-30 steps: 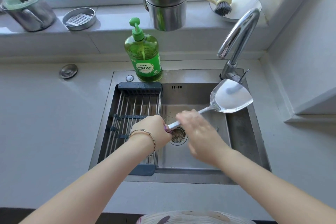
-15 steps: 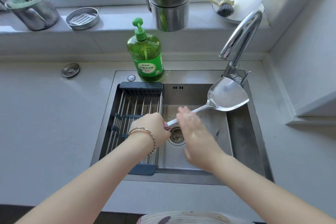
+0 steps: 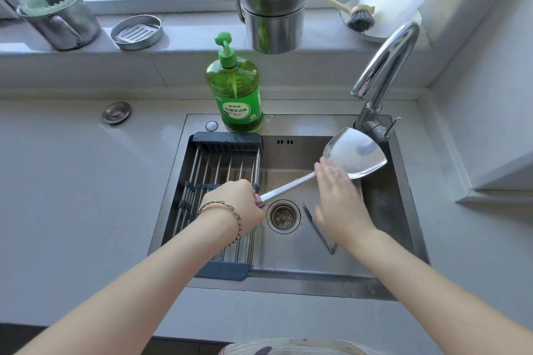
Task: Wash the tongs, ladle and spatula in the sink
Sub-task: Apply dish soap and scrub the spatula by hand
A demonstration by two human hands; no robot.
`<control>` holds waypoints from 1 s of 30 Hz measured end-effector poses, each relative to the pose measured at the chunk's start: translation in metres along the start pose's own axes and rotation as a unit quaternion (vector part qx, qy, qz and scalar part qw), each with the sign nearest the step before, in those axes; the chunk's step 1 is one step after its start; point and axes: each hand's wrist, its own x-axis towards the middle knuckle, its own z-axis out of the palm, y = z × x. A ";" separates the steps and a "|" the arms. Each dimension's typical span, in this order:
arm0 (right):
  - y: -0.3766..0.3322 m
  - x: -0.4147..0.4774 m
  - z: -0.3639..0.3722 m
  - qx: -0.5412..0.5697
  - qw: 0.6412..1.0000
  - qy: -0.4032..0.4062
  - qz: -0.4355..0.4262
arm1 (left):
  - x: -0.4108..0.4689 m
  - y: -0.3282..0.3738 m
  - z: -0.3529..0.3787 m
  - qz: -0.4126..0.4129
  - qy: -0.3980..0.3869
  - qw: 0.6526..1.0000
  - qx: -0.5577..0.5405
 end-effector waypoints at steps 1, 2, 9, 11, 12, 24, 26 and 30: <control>-0.004 -0.001 0.002 -0.007 0.999 0.013 -0.036 | 0.001 -0.001 0.000 0.003 -0.002 1.000 0.009; -0.009 -0.003 0.006 0.005 0.995 0.027 -0.100 | 0.001 -0.002 0.000 0.005 -0.008 1.000 0.018; 0.021 0.013 -0.004 0.074 0.991 0.002 -0.111 | 0.003 -0.010 0.000 0.045 -0.085 0.995 0.027; 0.020 0.015 -0.004 0.032 0.990 -0.036 -0.135 | 0.006 -0.011 -0.002 0.061 -0.084 0.993 0.050; 0.017 0.016 -0.004 0.014 0.990 -0.051 -0.134 | 0.007 -0.011 -0.002 0.073 -0.090 0.992 0.059; -0.022 0.083 -0.026 0.162 0.948 -0.274 -0.029 | 0.043 -0.013 -0.030 0.078 -0.059 0.990 0.099; -0.031 0.120 -0.047 0.306 0.918 -0.249 0.034 | 0.049 -0.024 -0.042 0.064 -0.013 0.990 0.123; -0.051 0.210 -0.080 0.569 0.755 -0.211 0.250 | 0.063 -0.039 -0.062 0.052 0.052 0.985 0.158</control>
